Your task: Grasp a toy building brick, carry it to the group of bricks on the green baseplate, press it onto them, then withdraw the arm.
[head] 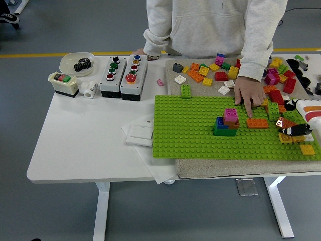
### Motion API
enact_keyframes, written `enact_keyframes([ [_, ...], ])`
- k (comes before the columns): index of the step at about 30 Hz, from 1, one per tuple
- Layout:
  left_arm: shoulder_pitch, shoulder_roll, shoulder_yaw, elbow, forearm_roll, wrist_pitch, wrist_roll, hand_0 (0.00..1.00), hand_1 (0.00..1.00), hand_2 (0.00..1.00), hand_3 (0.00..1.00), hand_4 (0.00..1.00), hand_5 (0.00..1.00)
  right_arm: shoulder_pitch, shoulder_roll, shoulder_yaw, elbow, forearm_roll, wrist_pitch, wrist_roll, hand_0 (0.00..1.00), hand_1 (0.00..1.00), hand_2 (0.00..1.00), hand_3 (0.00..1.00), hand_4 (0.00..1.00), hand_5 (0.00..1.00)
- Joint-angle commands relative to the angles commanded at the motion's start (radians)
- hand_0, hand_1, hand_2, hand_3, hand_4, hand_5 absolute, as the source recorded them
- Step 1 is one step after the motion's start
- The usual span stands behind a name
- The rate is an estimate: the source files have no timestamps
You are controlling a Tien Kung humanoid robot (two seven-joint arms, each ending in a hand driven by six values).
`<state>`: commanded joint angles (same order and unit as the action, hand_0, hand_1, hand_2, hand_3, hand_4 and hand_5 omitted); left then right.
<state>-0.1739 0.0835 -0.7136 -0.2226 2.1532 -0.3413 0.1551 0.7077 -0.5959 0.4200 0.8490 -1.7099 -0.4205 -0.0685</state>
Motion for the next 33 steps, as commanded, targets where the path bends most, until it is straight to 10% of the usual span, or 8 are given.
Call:
enact_keyframes([
  [33, -0.002, -0.001, 0.004, 0.001, -0.014, -0.004, 0.002, 0.859, 0.853, 0.856, 0.652, 0.736, 0.627, -0.014, 0.005, 0.026, 0.025, -0.018, -0.008, -0.032, 0.444, 0.502, 0.578, 0.608, 0.998, 0.422],
])
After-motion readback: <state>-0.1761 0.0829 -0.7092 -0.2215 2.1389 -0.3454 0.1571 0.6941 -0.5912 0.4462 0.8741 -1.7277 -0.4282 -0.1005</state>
